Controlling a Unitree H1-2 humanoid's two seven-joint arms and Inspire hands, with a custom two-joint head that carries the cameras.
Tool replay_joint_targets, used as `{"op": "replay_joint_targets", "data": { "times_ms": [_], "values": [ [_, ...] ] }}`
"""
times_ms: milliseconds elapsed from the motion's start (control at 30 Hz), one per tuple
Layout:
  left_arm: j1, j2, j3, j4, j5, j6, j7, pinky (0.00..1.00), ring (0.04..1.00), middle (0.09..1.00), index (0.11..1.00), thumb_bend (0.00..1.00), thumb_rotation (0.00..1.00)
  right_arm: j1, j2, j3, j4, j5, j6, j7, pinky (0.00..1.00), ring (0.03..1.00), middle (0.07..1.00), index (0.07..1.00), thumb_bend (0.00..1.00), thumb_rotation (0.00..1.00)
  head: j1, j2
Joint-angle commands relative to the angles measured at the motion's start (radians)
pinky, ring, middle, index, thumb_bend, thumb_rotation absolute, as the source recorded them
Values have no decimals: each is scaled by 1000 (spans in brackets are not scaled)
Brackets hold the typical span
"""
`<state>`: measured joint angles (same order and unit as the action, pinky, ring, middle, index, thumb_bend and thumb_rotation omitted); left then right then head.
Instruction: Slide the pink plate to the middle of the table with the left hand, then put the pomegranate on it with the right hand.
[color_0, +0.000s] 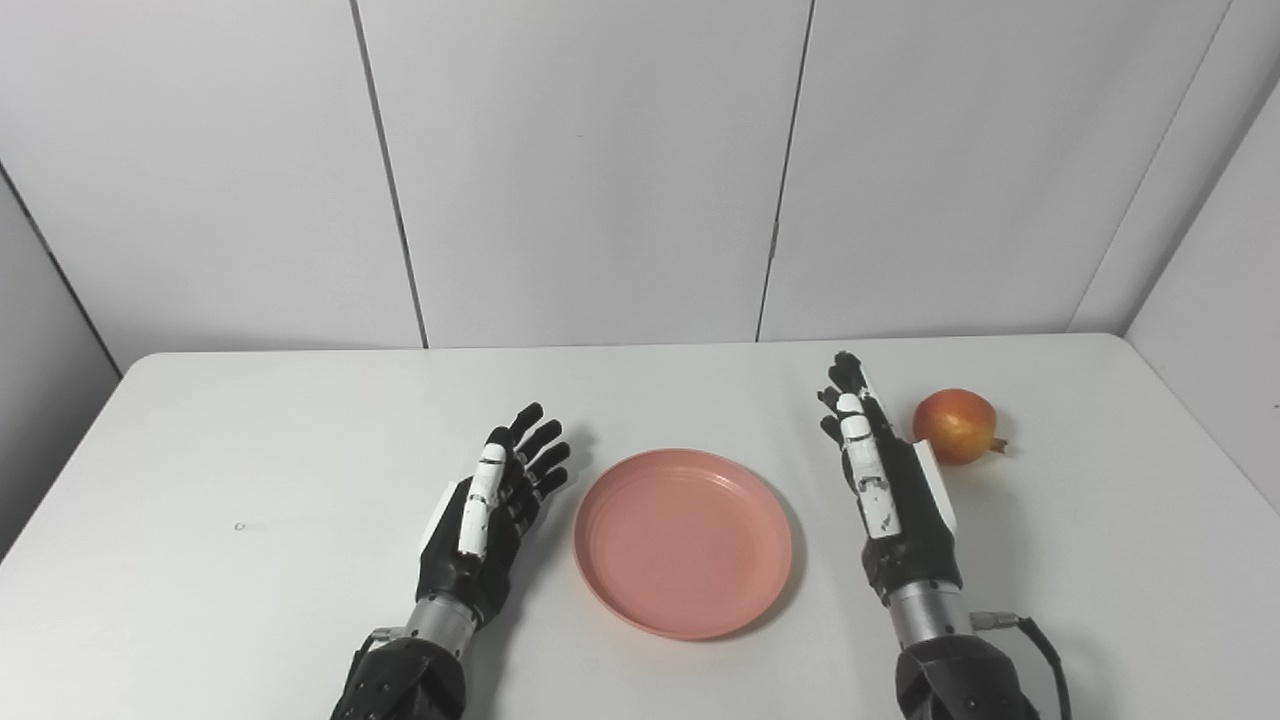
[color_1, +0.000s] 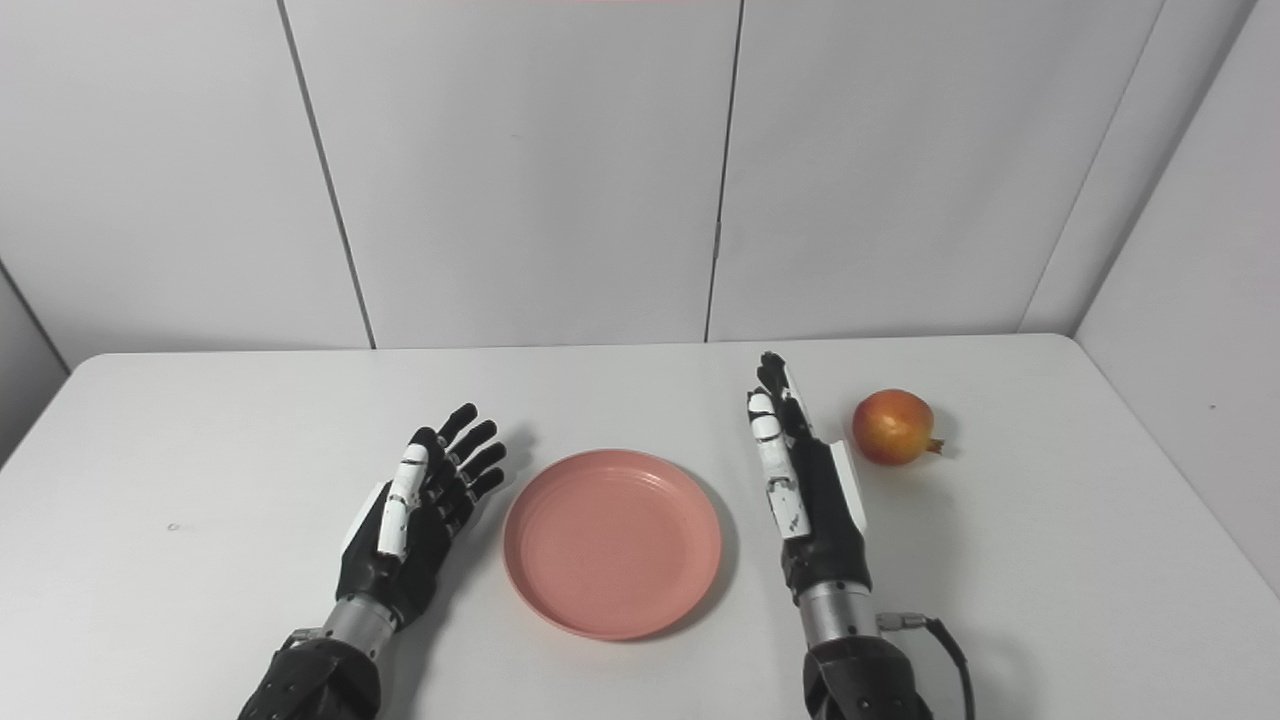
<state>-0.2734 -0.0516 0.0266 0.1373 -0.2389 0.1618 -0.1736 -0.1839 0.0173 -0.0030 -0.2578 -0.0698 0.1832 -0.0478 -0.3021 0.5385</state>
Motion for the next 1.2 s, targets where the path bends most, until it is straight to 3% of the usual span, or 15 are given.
{"op": "replay_joint_targets", "data": {
  "times_ms": [0, 333, 500, 767, 967, 1167],
  "values": [
    [8, 3, 6, 16, -11, 5, 0, 926, 913, 925, 920, 414, 1000, -45, -19, -11, -43, -21, -37, -10, 942, 945, 958, 950, 332, 1000, 0, 1],
    [9, 16, 21, 34, -31, 0, -3, 926, 914, 924, 916, 405, 1000, -90, -47, -65, -45, -44, 1, -31, 920, 912, 924, 918, 369, 1000, -49, -21],
    [10, 27, 22, 42, -39, -7, -9, 921, 907, 919, 907, 406, 1000, -106, -68, -65, -46, -133, 15, -50, 857, 878, 896, 895, 484, 856, -68, -28],
    [7, 35, 26, 75, -60, -41, -34, 933, 913, 925, 914, 398, 1000, -118, -113, -74, -37, -253, 19, -74, 776, 851, 872, 889, 611, 707, -105, -43],
    [11, 37, 26, 78, -69, -44, -39, 934, 916, 926, 918, 394, 1000, -119, -169, -68, -36, -377, 32, -67, 801, 845, 870, 883, 670, 671, -107, -54],
    [12, 38, 28, 84, -78, -50, -49, 926, 909, 923, 916, 391, 1000, -129, -203, -69, -49, -423, 72, -42, 808, 854, 866, 856, 731, 582, -118, -60]
  ]
}}
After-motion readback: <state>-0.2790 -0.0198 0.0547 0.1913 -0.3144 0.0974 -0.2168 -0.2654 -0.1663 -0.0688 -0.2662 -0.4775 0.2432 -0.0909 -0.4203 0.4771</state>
